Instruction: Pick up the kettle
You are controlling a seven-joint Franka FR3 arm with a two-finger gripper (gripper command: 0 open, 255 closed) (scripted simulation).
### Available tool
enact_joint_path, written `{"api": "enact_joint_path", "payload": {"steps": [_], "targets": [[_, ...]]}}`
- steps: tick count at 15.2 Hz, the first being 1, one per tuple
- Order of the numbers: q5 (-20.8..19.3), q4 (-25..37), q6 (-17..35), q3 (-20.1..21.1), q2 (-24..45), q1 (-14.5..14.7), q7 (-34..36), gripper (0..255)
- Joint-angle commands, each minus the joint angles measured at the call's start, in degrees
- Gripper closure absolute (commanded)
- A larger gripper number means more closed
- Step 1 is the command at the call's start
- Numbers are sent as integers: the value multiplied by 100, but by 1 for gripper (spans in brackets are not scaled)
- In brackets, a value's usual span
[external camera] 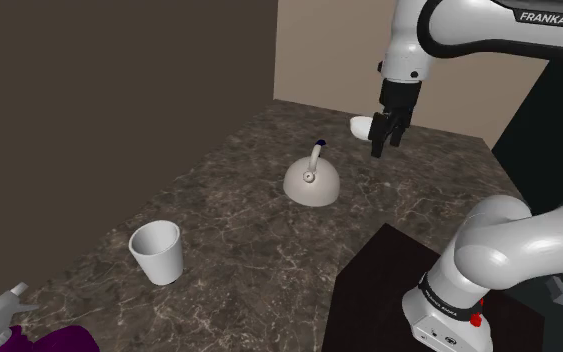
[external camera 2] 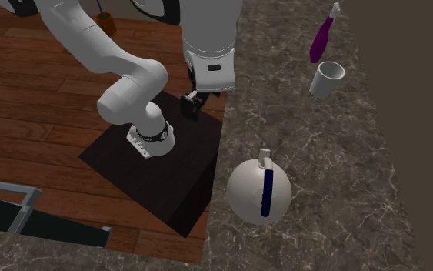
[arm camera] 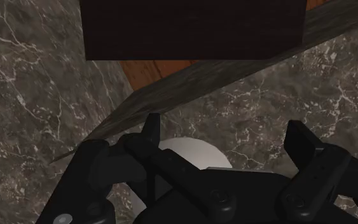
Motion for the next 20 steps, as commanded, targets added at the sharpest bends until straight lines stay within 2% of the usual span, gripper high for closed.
{"api": "enact_joint_path", "payload": {"steps": [1,9,17,20], "targets": [[0,0,0,0,0,0,0,0],[909,492,1005,748,1598,-754,2912,0],[1328,1146,2017,1048,3159,-1401,5551,0],[1349,1052,2223,1057,3264,-1422,5656,0]]}}
